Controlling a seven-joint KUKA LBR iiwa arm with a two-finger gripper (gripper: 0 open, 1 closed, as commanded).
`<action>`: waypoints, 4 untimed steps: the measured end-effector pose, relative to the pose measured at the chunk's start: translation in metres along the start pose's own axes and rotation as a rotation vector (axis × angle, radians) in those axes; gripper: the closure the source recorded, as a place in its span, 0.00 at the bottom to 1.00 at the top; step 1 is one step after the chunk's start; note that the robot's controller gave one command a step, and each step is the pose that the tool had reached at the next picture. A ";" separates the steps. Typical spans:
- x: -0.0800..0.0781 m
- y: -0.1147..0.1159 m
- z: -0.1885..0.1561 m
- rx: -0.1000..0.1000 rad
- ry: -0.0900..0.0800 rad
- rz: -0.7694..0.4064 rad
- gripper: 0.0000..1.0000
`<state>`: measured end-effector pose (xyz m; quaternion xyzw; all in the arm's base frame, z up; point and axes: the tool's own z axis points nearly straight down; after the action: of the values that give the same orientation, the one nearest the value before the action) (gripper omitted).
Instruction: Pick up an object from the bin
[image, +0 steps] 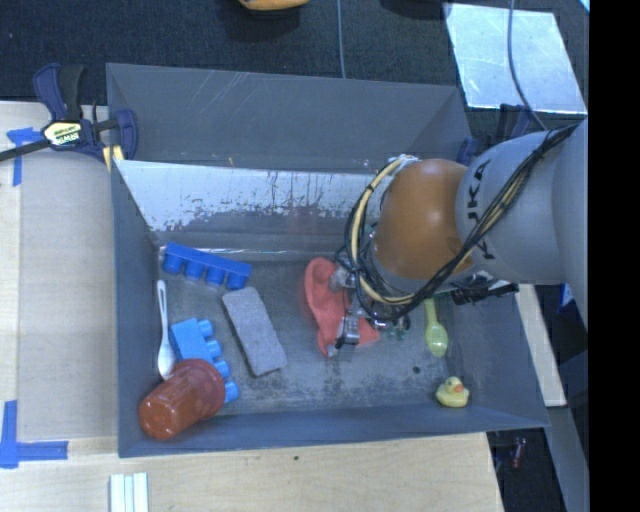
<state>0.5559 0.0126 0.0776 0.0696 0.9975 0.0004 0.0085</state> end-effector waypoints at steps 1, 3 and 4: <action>0.012 -0.023 -0.002 -0.004 0.000 -0.009 1.00; 0.010 -0.022 -0.071 -0.004 0.003 -0.009 1.00; 0.006 -0.018 -0.163 -0.004 0.004 -0.025 1.00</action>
Offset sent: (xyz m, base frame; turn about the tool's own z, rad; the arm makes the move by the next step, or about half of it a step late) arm 0.0000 0.0000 0.0000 0.0000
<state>0.5446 -0.0044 0.2405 0.0570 0.9983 0.0026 0.0067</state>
